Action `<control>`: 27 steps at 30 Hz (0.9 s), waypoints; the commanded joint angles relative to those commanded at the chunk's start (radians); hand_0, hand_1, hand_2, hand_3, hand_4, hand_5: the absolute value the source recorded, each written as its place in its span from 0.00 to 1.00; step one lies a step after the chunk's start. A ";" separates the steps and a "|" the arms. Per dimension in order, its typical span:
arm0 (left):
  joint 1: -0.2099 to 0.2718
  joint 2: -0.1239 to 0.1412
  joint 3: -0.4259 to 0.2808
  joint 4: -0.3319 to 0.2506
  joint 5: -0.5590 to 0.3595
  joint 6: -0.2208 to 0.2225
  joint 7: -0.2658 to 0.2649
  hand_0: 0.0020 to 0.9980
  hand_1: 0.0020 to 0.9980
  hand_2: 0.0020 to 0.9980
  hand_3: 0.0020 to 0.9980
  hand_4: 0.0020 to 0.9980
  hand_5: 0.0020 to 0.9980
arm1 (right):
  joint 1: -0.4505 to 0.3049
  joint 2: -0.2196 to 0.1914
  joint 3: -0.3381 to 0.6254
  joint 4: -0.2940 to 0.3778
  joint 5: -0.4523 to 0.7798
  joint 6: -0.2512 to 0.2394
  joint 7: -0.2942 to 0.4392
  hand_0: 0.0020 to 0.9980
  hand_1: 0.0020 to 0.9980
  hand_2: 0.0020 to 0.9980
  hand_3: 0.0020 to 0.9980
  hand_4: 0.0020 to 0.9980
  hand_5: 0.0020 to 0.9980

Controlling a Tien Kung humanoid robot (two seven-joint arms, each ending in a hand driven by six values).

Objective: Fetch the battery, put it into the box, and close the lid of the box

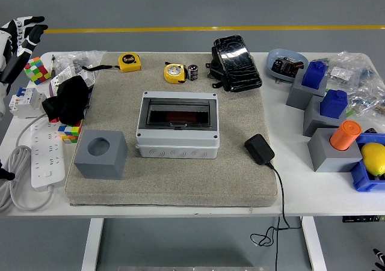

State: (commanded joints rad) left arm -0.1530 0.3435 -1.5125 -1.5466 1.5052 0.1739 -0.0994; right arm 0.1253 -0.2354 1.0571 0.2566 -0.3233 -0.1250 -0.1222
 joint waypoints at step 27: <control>0.001 0.006 0.007 -0.005 0.001 -0.007 0.008 0.68 0.77 0.75 0.76 1.00 1.00 | -0.003 0.006 0.003 0.001 -0.002 0.001 -0.001 0.64 0.66 0.65 0.53 0.95 0.42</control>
State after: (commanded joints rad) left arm -0.1516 0.3497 -1.5056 -1.5520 1.5062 0.1669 -0.0917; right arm 0.1221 -0.2298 1.0600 0.2578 -0.3256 -0.1243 -0.1231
